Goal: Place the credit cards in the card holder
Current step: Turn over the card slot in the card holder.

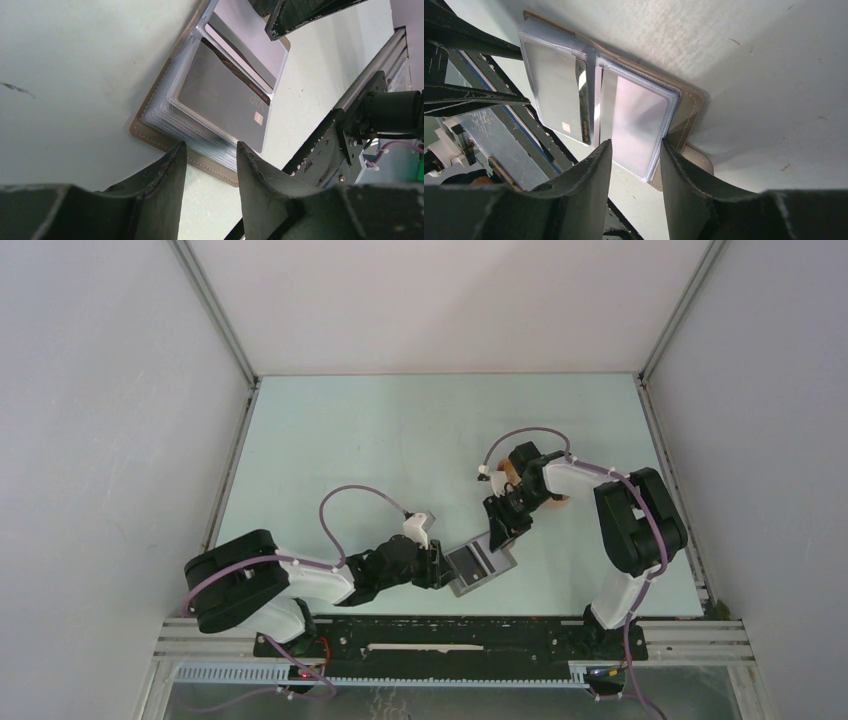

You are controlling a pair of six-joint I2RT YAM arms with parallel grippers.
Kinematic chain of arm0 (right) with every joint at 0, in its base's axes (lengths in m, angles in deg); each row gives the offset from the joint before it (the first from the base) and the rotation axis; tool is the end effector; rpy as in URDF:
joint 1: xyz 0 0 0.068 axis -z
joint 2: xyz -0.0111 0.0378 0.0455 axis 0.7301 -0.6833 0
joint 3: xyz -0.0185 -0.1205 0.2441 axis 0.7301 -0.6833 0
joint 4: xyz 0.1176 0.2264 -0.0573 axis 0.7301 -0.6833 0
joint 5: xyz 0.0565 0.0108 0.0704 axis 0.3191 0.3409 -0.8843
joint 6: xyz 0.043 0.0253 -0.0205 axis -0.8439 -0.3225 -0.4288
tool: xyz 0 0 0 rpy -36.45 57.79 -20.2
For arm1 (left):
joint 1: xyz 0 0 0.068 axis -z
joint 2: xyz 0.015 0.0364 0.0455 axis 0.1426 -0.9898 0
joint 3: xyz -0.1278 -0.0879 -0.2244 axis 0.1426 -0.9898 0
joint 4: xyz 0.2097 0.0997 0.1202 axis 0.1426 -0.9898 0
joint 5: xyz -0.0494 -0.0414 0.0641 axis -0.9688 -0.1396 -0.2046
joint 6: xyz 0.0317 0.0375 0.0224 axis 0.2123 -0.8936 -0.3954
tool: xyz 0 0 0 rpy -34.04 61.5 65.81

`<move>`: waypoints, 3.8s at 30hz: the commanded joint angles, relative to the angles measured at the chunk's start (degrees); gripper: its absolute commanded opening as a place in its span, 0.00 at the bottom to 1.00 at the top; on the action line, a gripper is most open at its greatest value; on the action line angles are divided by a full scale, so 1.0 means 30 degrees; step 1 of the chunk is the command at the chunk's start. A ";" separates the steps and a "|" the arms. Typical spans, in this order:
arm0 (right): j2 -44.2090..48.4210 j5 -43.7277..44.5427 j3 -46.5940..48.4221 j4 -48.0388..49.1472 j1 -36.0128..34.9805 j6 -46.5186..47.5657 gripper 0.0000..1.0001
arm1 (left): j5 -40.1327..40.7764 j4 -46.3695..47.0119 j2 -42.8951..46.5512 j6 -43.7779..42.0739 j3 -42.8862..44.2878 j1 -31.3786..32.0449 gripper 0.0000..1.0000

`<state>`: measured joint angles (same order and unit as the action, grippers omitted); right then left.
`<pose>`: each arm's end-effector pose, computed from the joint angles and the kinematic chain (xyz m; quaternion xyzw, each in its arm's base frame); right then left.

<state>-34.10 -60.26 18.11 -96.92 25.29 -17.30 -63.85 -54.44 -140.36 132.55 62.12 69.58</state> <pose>0.2736 0.1315 0.1472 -0.3107 0.8953 0.3184 0.0225 0.1166 -0.2108 0.1261 0.1021 0.8637 -0.3887 0.3043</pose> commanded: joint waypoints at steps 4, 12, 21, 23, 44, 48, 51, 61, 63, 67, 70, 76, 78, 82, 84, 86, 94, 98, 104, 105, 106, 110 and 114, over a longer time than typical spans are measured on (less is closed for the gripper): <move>-0.0530 -0.0584 0.0662 -0.0171 0.0053 -0.0247 0.50 | 0.0312 -0.0434 -0.0374 0.0086 0.0882 0.0105 0.47; -0.0639 0.0609 0.0748 -0.0239 -0.0009 -0.0274 0.53 | 0.0222 -0.0435 -0.0507 0.0086 0.0989 0.0105 0.47; -0.0587 0.1110 0.0749 -0.0261 -0.0105 -0.0233 0.56 | 0.0132 -0.0442 -0.0593 0.0086 0.1066 0.0105 0.47; -0.0599 0.1355 0.0733 -0.0242 -0.0192 -0.0236 0.57 | 0.0145 -0.0431 -0.0595 0.0086 0.1062 0.0105 0.47; -0.1026 -0.2708 0.1271 -0.1567 0.0053 0.0260 0.53 | 0.0074 -0.0437 -0.0874 0.0086 0.1238 0.0097 0.46; -0.0898 -0.2719 0.1278 -0.1521 0.0322 0.0181 0.52 | 0.0044 -0.0430 -0.0909 0.0086 0.1291 0.0101 0.46; -0.0692 -0.1778 0.1272 -0.1344 0.0482 0.0058 0.52 | 0.0016 -0.0448 -0.0980 0.0086 0.1340 0.0105 0.46; 0.0062 0.0534 0.0967 -0.0760 0.0813 -0.0117 0.54 | -0.0043 -0.0630 -0.1084 0.0000 0.1501 0.0082 0.46; -0.0177 0.0460 0.0985 -0.0793 0.0780 -0.0116 0.54 | -0.0043 -0.0611 -0.1064 0.0025 0.1479 0.0103 0.46; -0.0531 -0.0097 0.1027 -0.0981 0.0703 -0.0067 0.54 | -0.0015 -0.0634 -0.1009 0.0071 0.1422 0.0082 0.46; -0.0664 -0.0744 0.1109 -0.1178 0.0600 0.0015 0.53 | -0.0014 -0.0631 -0.1032 0.0074 0.1428 0.0089 0.46; -0.0987 -0.1465 0.1235 -0.1494 0.0633 0.0059 0.53 | -0.0022 -0.0634 -0.1013 0.0086 0.1417 0.0085 0.46; -0.0948 -0.1703 0.1306 -0.1629 0.0653 0.0169 0.52 | -0.0014 -0.0632 -0.1006 0.0086 0.1399 0.0076 0.46; -0.0367 -0.1934 0.1315 -0.1611 0.0739 0.0280 0.50 | 0.0015 -0.0634 -0.1005 0.0101 0.1393 0.0097 0.46; 0.0094 -0.2063 0.1307 -0.1573 0.0869 0.0340 0.49 | 0.0015 -0.0634 -0.1013 0.0113 0.1386 0.0094 0.46; 0.0497 -0.2374 0.1297 -0.1664 0.1092 0.0420 0.49 | 0.0030 -0.0634 -0.1006 0.0115 0.1383 0.0094 0.46; 0.0073 -0.4353 0.1415 -0.2336 0.1431 0.1068 0.45 | 0.0099 -0.0633 -0.0507 0.0214 0.1341 0.0076 0.46; -0.0380 -0.5513 0.1640 -0.2946 0.1430 0.1463 0.42 | 0.0161 -0.0627 -0.0148 0.0262 0.1224 0.0075 0.47; -0.0502 -0.6539 0.1783 -0.3543 0.1430 0.2001 0.40 | 0.0133 -0.0634 -0.0154 0.0291 0.1194 0.0075 0.47; -0.0499 -0.6634 0.1792 -0.3590 0.1416 0.2089 0.40 | 0.0125 -0.0634 -0.0130 0.0291 0.1185 0.0075 0.47; -0.0458 -0.6741 0.1804 -0.3622 0.1396 0.2133 0.40 | 0.0131 -0.0627 -0.0072 0.0291 0.1158 0.0075 0.47; -0.0562 -0.6999 0.1855 -0.3834 0.1351 0.2346 0.41 | 0.0132 -0.0620 0.0327 0.0346 0.1071 0.0075 0.47; -0.0833 -0.6830 0.1902 -0.3923 0.1257 0.2331 0.40 | 0.0212 -0.0778 0.0979 0.0477 0.0909 -0.0008 0.47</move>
<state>-35.65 -79.25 21.87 -107.41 29.49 -11.59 -63.87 -56.59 -140.64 133.17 64.20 69.58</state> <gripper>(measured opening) 0.403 0.472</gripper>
